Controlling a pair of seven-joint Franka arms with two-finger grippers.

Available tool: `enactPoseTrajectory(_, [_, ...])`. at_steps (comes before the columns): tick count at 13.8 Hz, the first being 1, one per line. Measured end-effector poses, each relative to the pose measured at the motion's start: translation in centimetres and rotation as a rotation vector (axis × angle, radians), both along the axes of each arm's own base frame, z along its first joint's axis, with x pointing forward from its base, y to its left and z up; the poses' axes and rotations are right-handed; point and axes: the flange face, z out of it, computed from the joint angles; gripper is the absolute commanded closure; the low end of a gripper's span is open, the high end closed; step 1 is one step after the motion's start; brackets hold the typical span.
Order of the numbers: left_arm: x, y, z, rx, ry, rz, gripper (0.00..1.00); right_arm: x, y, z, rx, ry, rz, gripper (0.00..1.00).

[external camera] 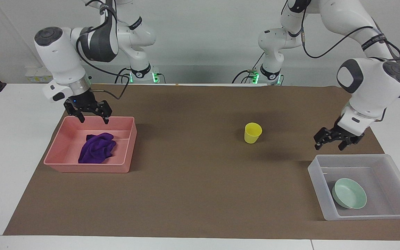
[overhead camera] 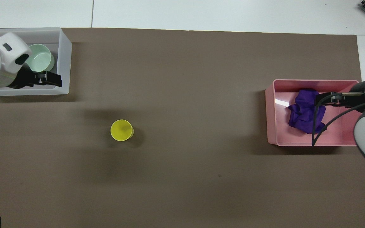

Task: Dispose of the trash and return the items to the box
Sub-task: 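Reach the left gripper to the yellow cup and grasp it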

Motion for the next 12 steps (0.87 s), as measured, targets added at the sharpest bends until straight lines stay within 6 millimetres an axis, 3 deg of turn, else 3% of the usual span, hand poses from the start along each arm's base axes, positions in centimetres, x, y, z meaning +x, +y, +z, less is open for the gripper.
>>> enactPoseTrajectory(3, [-4.2, -5.0, -1.1, 0.003, 0.007, 0.001, 0.00, -0.9, 0.0, 4.4, 0.001, -0.003, -0.001, 0.00])
enactPoseTrajectory(8, [-8.5, -12.0, -7.1, -0.007, 0.000, 0.021, 0.00, -2.6, -0.4, 9.2, 0.000, 0.035, -0.001, 0.00])
enactPoseTrajectory(12, [-10.7, -14.0, -10.9, -0.020, -0.041, 0.008, 0.30, -2.9, -0.4, 9.8, 0.001, 0.040, 0.004, 0.00])
